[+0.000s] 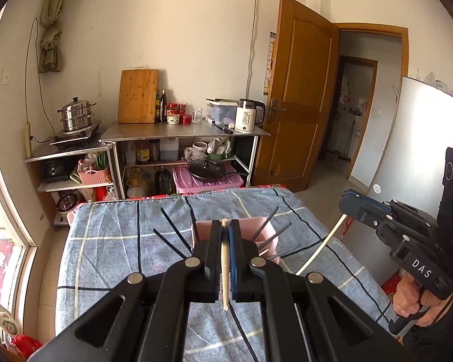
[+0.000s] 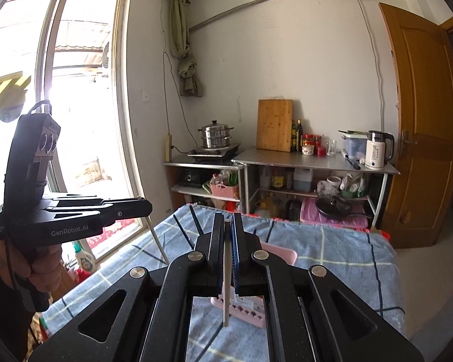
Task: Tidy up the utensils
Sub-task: 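Lower the wooden chopsticks into the basket and open both tools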
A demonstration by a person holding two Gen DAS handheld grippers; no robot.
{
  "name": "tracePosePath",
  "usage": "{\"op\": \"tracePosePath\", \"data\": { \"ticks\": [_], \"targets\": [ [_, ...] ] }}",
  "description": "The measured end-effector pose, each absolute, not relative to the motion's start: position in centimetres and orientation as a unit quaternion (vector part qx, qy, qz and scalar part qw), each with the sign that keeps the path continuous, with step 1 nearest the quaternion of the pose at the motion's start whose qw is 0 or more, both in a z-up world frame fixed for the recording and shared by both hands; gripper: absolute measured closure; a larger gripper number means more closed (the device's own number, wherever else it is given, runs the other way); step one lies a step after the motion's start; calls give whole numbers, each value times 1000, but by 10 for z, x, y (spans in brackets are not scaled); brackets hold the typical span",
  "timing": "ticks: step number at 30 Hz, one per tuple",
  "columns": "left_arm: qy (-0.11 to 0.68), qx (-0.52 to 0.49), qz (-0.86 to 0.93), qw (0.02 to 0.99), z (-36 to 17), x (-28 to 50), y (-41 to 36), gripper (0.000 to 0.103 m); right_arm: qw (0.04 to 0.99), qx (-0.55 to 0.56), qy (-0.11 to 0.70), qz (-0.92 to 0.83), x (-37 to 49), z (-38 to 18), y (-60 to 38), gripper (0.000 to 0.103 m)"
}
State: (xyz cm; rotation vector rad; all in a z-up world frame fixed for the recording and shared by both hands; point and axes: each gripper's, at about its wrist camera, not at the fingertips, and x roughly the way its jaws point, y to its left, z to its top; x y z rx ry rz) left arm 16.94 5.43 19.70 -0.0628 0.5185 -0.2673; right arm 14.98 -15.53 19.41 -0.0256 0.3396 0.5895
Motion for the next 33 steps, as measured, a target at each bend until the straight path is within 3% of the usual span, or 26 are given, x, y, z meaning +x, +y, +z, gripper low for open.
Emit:
{"op": "tracePosePath", "data": {
  "ticks": [12, 33],
  "targets": [
    [226, -26, -132, 965, 213, 211, 57, 98, 947, 0, 139, 290, 201, 205, -128, 99],
    [290, -29, -148, 945, 128, 243, 50, 98, 939, -26, 212, 268, 237, 139, -116, 99]
  ]
}}
